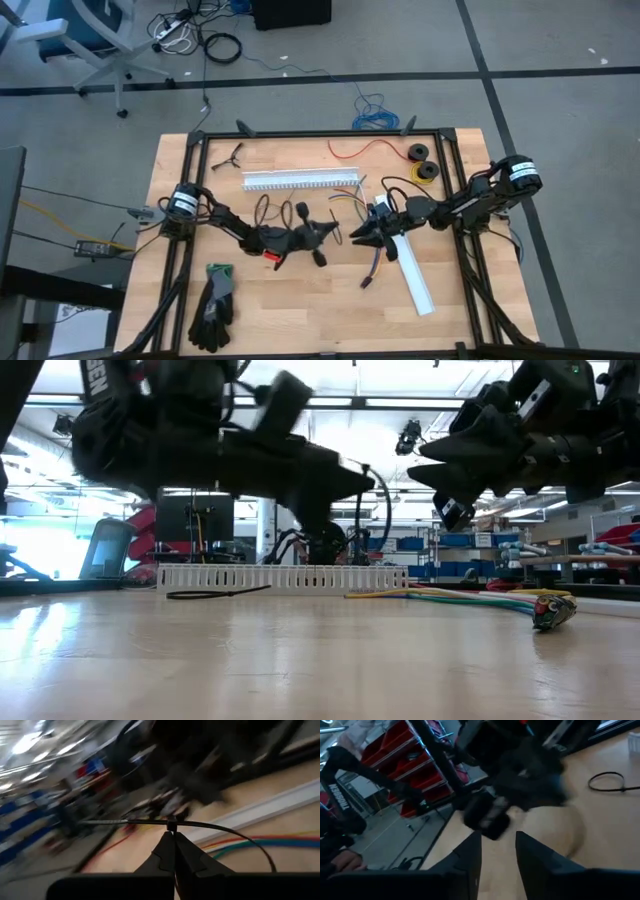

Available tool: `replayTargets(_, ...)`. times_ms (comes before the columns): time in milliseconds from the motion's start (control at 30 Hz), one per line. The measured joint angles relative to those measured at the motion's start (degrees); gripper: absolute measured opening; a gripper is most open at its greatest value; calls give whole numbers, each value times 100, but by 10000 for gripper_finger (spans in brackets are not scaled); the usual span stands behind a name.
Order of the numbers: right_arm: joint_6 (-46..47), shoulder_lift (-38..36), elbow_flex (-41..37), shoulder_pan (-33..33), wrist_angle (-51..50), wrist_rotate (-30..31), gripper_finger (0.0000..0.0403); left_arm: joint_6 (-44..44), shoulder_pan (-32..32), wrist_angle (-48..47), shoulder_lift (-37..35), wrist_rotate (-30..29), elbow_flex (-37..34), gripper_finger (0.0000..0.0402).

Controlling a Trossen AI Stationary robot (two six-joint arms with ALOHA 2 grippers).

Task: Ziptie cables
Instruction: Wrap the cable wires with black zip tie

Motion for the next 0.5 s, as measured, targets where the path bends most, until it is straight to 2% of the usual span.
replayTargets(133,-4,0,28,-3,-38,368,114,-359,-18,131,-2,861,-115,0)
replayTargets(500,-45,-2,712,-16,-1113,308,113,-360,1,-511,0,981,212,0)
